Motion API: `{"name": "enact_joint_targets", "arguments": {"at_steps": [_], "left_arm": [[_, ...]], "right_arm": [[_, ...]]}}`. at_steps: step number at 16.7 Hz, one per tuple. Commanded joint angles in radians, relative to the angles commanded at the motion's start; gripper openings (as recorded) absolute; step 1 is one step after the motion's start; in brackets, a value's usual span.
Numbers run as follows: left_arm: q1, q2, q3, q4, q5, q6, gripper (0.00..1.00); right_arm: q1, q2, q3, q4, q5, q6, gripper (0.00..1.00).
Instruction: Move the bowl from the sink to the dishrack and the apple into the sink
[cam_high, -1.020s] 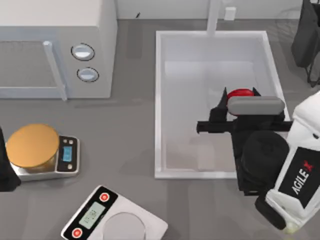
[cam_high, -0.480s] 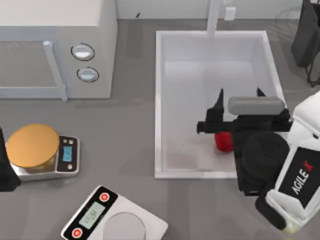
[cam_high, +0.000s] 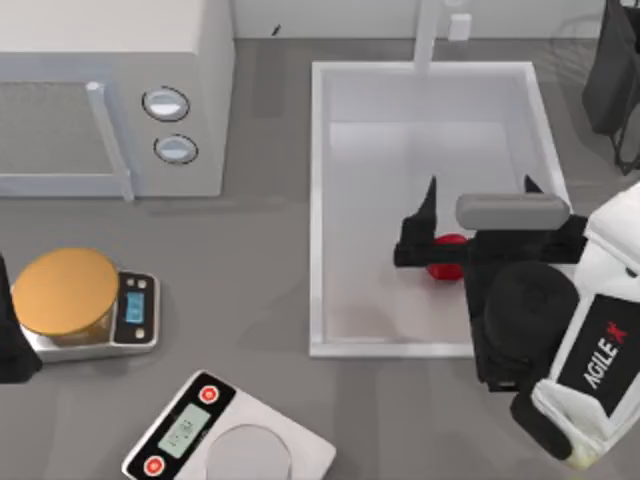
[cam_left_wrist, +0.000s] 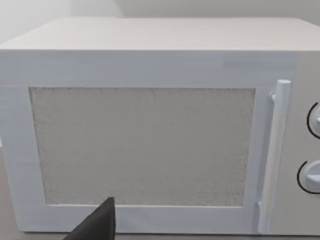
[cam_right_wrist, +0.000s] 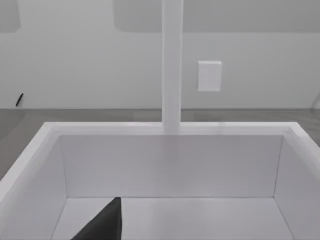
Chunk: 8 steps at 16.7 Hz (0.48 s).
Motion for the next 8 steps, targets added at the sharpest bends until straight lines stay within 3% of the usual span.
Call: {"name": "enact_joint_targets", "arguments": {"at_steps": [4,8], "left_arm": [[0.000,0.000,0.000,0.000,0.000,0.000,1.00],[0.000,0.000,0.000,0.000,0.000,0.000,1.00]], "right_arm": [[-0.013,-0.026,-0.009,-0.027,-0.012,0.000,1.00],[-0.083,-0.178,-0.074,-0.186,-0.086,-0.002,1.00]]}}
